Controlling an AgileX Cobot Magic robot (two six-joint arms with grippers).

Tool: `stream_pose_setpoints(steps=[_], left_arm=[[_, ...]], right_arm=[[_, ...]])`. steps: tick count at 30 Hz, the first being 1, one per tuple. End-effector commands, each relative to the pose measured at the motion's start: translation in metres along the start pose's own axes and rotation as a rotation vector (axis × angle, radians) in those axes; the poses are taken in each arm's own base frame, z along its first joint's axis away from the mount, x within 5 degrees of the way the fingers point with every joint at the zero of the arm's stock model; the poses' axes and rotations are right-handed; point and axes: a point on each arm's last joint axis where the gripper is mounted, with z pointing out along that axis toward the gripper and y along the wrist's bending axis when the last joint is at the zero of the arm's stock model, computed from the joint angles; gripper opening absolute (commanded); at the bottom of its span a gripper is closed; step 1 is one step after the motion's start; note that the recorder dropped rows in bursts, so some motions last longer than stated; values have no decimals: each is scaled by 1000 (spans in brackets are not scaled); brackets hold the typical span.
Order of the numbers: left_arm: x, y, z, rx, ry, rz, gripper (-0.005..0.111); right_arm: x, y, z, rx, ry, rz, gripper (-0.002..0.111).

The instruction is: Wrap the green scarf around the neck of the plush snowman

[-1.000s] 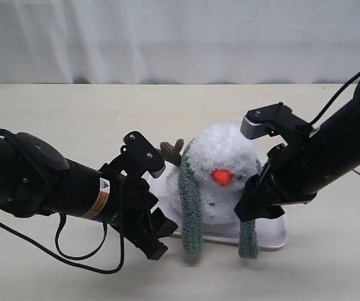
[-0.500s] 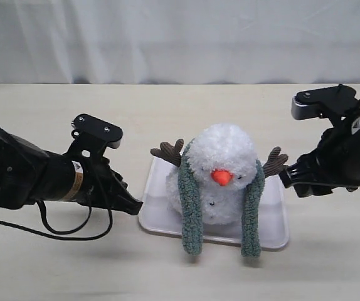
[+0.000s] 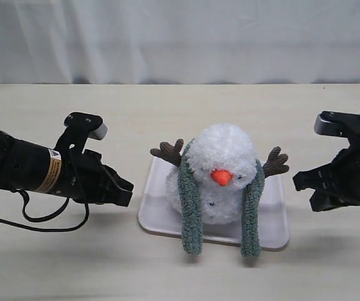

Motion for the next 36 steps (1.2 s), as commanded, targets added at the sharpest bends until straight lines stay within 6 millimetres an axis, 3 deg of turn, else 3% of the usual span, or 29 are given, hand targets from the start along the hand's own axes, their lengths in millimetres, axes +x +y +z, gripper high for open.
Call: stream_pose_setpoints(steps=[1,4,11,17,22,25,28,36], left_arm=[[6,6,8,-7,25,-13,0],[6,7,12,-2,4,-19,0],[6,7,17,28,-28,14,0],[5,7,17,25,-39,30,0],[4,7,17,22,-49,25,0],[3,8,17,13,-56,21,0],[3,8,17,13,-56,21,0],[3,8,17,12,-56,26,0]], right_arm=[[-4,-5,24,-12,29,37,40],[-7,-7,36,-16,23,70,50],[-9,-10,62,-35,41,81,46],[-14,1,75,-186,-3,52,46],[-13,-3,88,-171,10,61,45],[-14,-6,91,-149,-6,54,35],[-17,-8,91,-118,-43,27,5],[-30,-5,86,-146,-78,35,4]])
